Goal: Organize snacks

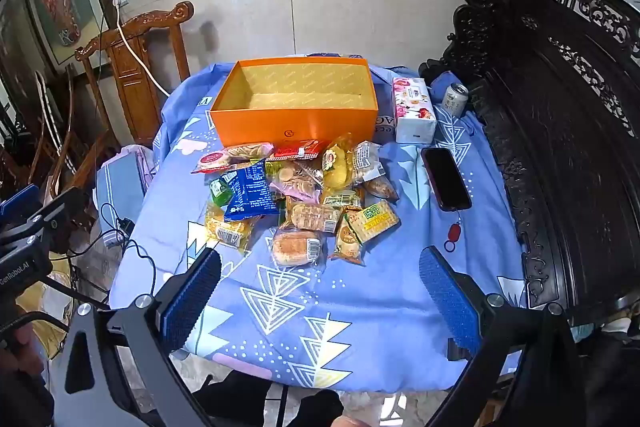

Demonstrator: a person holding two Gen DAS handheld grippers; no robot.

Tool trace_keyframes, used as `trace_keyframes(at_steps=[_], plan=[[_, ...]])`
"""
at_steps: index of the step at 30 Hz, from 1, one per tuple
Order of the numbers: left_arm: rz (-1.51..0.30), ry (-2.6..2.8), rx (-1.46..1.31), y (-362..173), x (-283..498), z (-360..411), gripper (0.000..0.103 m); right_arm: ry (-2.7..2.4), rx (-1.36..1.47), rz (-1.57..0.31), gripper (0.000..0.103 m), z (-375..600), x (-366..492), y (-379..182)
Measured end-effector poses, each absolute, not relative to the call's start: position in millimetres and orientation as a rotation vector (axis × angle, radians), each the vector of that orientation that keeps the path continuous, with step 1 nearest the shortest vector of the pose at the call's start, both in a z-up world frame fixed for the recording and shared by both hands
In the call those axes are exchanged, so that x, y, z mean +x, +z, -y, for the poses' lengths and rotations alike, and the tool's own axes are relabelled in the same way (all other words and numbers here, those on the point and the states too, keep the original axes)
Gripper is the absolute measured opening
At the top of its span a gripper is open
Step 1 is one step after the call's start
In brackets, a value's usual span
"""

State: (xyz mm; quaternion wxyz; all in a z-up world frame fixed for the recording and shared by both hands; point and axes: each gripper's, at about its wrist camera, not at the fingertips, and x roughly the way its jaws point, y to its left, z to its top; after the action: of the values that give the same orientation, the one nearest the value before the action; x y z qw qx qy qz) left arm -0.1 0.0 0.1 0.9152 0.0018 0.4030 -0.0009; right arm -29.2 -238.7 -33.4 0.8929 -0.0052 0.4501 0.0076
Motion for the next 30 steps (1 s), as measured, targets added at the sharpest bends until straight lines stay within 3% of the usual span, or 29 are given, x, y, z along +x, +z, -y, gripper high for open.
trace_keyframes(at_steps=[30], plan=[[-0.841,0.001,0.006,-0.6,1.8,-2.7,0.099,0.015,-0.014,-0.94,0.1,239.6,-25.7,-35.9]])
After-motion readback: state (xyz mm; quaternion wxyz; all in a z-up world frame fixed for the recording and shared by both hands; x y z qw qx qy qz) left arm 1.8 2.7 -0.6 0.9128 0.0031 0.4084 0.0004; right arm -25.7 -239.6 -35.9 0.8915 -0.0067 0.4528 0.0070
